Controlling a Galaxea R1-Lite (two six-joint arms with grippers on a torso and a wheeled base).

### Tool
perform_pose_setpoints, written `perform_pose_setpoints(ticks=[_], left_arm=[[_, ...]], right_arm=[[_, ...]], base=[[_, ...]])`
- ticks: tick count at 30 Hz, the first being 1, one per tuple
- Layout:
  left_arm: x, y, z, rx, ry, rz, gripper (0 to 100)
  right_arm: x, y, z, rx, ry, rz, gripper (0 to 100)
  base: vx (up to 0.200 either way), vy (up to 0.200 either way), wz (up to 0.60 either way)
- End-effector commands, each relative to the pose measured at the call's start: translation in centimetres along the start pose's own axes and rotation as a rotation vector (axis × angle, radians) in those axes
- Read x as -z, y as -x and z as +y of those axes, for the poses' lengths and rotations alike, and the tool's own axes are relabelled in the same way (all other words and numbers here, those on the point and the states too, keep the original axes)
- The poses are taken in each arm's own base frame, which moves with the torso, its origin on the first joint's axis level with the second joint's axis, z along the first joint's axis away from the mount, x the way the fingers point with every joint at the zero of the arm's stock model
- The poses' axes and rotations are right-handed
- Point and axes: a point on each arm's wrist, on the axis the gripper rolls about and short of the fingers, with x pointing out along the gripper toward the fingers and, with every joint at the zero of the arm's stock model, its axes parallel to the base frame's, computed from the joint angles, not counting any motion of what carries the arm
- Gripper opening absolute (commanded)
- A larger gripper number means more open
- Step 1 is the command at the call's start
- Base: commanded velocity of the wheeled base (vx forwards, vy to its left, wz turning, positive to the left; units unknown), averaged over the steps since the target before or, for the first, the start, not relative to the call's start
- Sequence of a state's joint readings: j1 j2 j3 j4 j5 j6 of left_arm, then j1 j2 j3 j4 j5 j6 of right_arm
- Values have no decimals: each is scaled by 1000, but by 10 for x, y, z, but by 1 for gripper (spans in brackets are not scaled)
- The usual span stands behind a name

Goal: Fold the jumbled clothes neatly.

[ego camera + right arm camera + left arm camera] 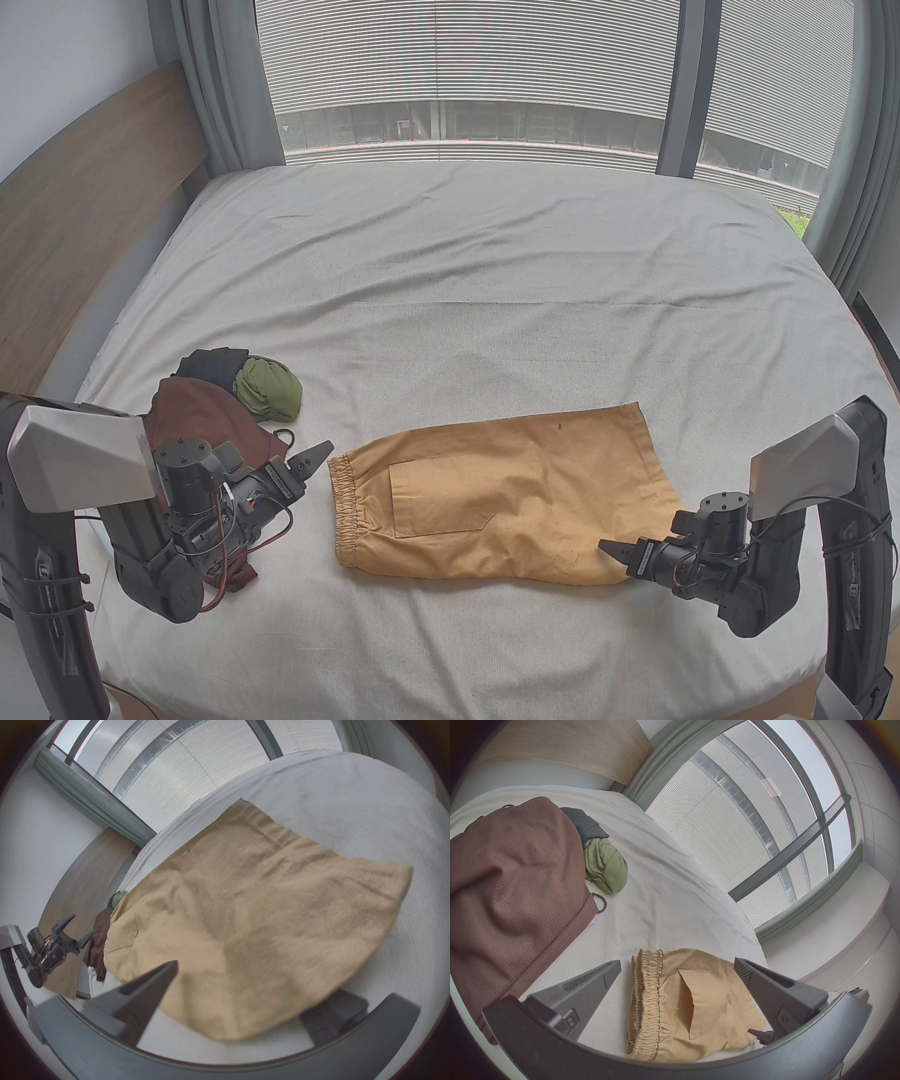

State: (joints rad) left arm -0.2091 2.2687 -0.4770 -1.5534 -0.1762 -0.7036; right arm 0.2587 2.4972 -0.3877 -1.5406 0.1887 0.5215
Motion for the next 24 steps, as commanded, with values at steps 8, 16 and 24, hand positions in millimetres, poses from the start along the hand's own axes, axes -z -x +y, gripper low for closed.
perform_pose_setpoints(ticks=[8,16,24], left_arm=[[10,1,3,-13,4,36,100],[24,-4,11,-37,6,80,100],[34,-10,14,-41,5,105,100]], right_arm=[[22,50,32,-105,38,166,100],[1,77,67,-262,91,83,100],[-19,66,77,-322,96,-3,100]], base=[[0,0,0],[0,0,0],[0,0,0]])
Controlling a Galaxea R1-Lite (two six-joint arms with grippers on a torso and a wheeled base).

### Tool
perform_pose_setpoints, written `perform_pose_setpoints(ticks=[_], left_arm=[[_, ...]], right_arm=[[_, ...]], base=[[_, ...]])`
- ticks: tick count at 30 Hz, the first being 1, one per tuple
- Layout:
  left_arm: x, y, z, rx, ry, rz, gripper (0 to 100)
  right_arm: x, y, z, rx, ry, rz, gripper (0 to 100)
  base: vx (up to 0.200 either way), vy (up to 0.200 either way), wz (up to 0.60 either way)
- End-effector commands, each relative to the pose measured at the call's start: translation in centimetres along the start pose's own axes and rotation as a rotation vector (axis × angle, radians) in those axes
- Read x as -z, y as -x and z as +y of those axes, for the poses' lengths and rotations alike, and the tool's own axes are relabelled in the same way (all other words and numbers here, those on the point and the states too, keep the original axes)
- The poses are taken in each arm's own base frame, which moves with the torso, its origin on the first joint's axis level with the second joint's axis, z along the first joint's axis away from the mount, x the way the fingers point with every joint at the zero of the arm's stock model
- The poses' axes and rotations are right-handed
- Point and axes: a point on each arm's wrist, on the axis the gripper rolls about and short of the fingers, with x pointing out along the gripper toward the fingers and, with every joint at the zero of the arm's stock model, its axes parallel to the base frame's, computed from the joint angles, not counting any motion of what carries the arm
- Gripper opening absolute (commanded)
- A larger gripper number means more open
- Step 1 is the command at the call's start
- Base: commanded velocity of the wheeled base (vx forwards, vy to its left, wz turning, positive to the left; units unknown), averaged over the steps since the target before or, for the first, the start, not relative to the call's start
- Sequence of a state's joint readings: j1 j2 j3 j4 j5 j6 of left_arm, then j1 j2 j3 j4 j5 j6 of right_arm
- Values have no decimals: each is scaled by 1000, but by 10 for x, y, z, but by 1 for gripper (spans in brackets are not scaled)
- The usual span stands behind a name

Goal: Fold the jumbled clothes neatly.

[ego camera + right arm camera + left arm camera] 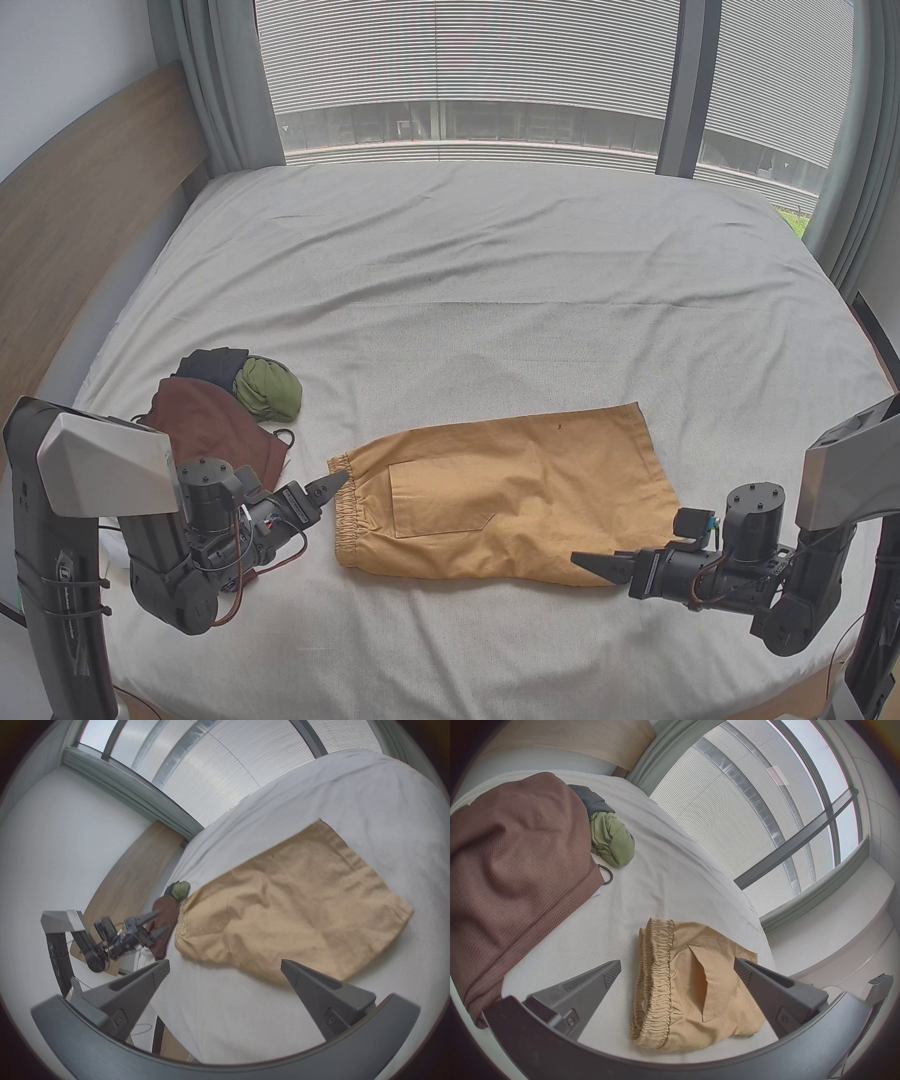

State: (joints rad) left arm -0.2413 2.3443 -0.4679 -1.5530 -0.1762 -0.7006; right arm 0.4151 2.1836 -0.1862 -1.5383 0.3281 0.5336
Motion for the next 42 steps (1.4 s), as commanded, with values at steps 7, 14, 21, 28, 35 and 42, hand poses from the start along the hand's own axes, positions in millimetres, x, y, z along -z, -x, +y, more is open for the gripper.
perform_pose_setpoints(ticks=[7,14,21,28,35,42], left_arm=[[13,-7,9,-23,7,39,100],[27,-18,15,-30,1,74,100],[47,-31,27,-47,-56,121,100],[49,-50,32,-21,-57,95,100],[49,-62,17,38,12,76,100],[42,-73,6,88,88,41,100]], right_arm=[[-28,-21,7,-73,-33,-114,100],[-27,-20,5,-66,-38,-111,100],[-28,-20,5,-66,-38,-113,100],[-27,-19,5,-64,-40,-111,100],[-26,-20,4,-64,-41,-107,100],[-25,-20,5,-64,-43,-102,100]], base=[[0,0,0],[0,0,0],[0,0,0],[0,0,0],[0,0,0],[0,0,0]])
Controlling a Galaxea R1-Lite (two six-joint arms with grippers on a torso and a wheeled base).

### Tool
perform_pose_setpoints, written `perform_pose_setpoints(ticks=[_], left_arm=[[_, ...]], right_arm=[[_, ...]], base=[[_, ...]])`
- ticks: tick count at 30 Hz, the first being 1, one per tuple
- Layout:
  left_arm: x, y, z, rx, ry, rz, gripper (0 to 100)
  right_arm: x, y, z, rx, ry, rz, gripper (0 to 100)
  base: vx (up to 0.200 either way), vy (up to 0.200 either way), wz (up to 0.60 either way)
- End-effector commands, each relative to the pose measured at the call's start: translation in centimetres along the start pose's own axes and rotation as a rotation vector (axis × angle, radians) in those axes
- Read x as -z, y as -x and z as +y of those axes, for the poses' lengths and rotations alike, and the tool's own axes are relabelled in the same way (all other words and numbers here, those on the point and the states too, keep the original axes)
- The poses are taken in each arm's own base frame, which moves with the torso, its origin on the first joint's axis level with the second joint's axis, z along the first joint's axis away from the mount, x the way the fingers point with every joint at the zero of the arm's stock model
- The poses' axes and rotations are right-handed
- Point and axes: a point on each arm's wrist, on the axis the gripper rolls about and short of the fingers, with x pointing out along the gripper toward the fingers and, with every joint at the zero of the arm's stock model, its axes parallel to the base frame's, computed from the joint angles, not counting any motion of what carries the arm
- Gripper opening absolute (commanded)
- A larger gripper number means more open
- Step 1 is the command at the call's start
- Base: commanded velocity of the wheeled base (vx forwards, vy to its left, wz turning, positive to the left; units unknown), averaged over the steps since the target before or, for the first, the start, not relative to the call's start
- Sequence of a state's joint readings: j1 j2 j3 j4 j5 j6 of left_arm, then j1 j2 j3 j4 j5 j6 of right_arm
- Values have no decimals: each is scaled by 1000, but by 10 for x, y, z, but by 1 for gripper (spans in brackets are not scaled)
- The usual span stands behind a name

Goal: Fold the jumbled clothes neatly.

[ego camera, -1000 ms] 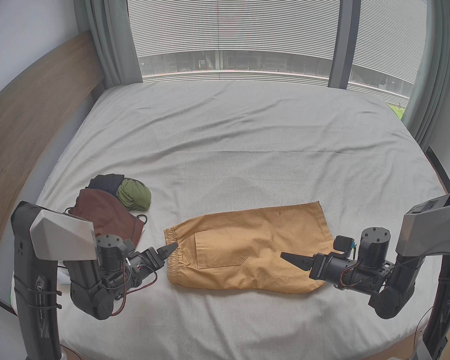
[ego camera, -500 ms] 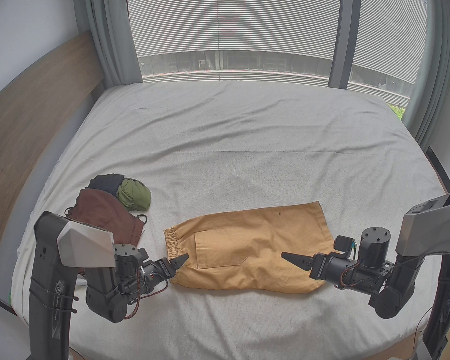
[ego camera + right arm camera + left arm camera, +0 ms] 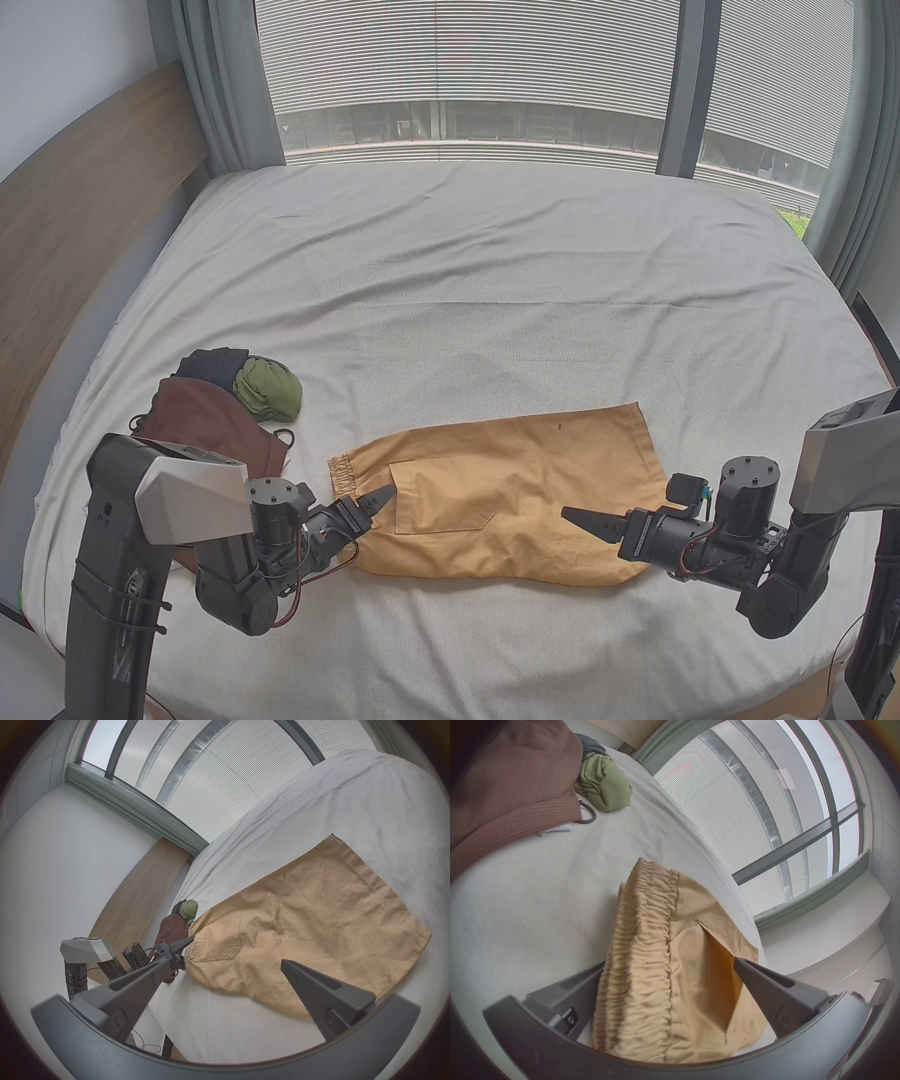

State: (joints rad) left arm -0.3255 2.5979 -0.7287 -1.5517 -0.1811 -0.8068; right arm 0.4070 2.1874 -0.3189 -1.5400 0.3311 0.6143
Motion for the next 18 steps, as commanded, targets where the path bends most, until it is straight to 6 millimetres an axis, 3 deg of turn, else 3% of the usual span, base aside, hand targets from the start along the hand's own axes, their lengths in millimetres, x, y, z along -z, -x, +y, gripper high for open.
perform_pose_setpoints(ticks=[1,12,13,18], left_arm=[[-2,-6,-6,30,14,-16,100],[-2,-6,-8,36,35,-15,100],[-2,-6,-8,37,35,-14,0],[-1,-6,-9,36,32,-11,0]], right_arm=[[1,0,0,0,-2,5,100],[1,-1,0,-2,-1,5,100],[1,-1,0,-2,-1,5,100],[2,0,0,-1,-1,6,100]], base=[[0,0,0],[0,0,0],[0,0,0],[0,0,0]])
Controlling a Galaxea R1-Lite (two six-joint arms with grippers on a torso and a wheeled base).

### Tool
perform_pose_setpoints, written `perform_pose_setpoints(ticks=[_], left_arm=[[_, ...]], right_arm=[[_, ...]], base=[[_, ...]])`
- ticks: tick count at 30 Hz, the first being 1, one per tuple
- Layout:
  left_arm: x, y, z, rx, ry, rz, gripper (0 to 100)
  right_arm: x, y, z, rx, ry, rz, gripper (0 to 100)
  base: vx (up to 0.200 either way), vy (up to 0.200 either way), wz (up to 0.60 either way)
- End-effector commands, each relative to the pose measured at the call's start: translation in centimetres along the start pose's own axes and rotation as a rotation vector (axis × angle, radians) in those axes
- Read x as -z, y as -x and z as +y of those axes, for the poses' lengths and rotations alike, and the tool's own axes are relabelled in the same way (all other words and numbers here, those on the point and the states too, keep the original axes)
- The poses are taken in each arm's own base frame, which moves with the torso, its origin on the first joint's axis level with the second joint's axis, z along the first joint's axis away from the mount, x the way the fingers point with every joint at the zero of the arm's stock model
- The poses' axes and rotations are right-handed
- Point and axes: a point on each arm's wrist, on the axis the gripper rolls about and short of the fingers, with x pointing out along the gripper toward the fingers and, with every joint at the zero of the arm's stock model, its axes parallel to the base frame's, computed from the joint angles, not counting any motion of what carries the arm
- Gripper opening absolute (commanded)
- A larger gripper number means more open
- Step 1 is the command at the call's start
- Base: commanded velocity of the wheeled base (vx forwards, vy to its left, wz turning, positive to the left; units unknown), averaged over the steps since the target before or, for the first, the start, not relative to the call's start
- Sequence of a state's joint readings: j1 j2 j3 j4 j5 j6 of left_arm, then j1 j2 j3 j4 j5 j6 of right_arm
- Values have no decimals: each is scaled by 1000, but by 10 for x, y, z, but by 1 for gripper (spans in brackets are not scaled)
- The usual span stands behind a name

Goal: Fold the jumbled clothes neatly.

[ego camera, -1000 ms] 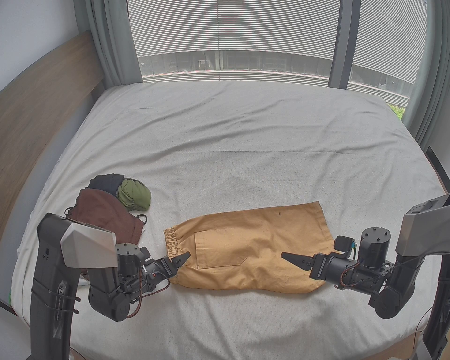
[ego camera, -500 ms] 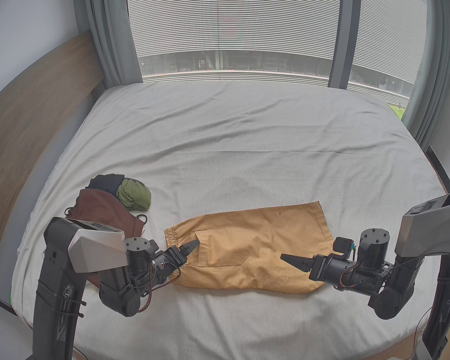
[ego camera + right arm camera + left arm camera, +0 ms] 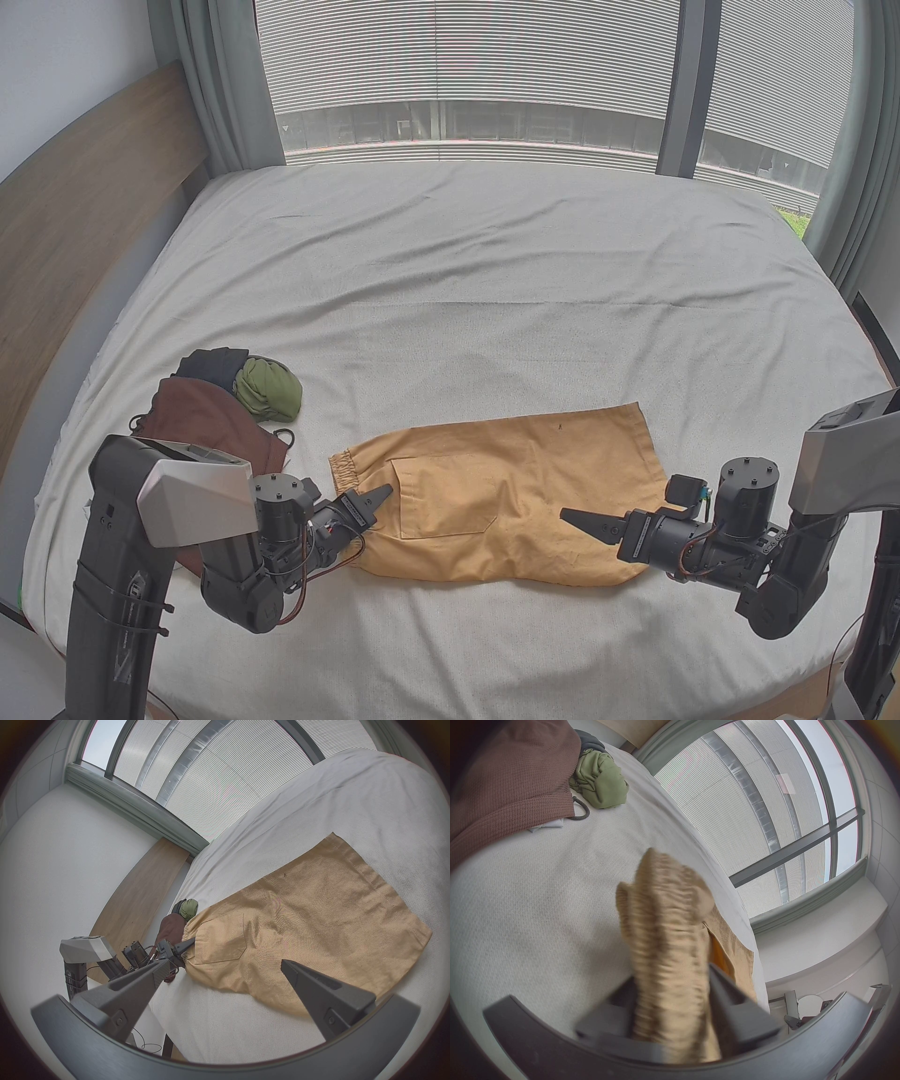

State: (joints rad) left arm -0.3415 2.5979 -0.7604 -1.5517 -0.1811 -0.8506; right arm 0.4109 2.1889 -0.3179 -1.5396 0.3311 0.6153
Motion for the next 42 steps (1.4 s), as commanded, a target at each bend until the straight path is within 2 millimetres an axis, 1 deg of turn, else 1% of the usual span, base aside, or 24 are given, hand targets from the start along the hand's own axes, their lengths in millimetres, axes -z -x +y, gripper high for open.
perform_pose_setpoints(ticks=[1,6,10,12,16,20,22,23,25,28,31,33,35,42], left_arm=[[1,2,0,-4,-7,0,0],[2,9,2,-34,-4,4,0],[-2,31,-5,-44,7,40,0],[-4,37,-8,-41,8,50,0],[-14,45,-5,-54,16,27,0],[-16,53,-5,-64,23,37,0],[-16,61,-5,-66,21,60,0],[-16,61,-5,-66,21,60,0],[-21,70,-6,-61,1,67,0],[-25,76,-5,-60,-8,68,0],[-38,87,-1,-72,-3,41,0],[-41,90,0,-72,1,36,0],[-51,103,1,-51,5,40,0],[-63,115,12,-68,-31,20,0]], right_arm=[[0,0,0,2,-2,1,100],[0,0,-1,1,-2,0,100],[0,0,-1,3,-3,-1,100],[0,0,-1,4,-3,-2,100],[0,0,-1,3,-3,-1,100],[-1,0,-1,3,-3,-3,100],[0,0,-1,4,-3,-2,100],[0,0,-1,4,-3,-2,100],[-1,0,-1,3,-3,-3,100],[-1,0,-1,3,-3,-3,100],[-1,1,-1,2,-2,-4,100],[-1,1,-1,4,-3,-4,100],[-1,0,-1,3,-3,-3,100],[-1,0,-1,4,-3,-4,100]], base=[[0,0,0],[0,0,0],[0,0,0],[0,0,0],[0,0,0],[0,0,0],[0,0,0],[0,0,0],[0,0,0],[0,0,0],[0,0,0],[0,0,0],[0,0,0],[0,0,0]])
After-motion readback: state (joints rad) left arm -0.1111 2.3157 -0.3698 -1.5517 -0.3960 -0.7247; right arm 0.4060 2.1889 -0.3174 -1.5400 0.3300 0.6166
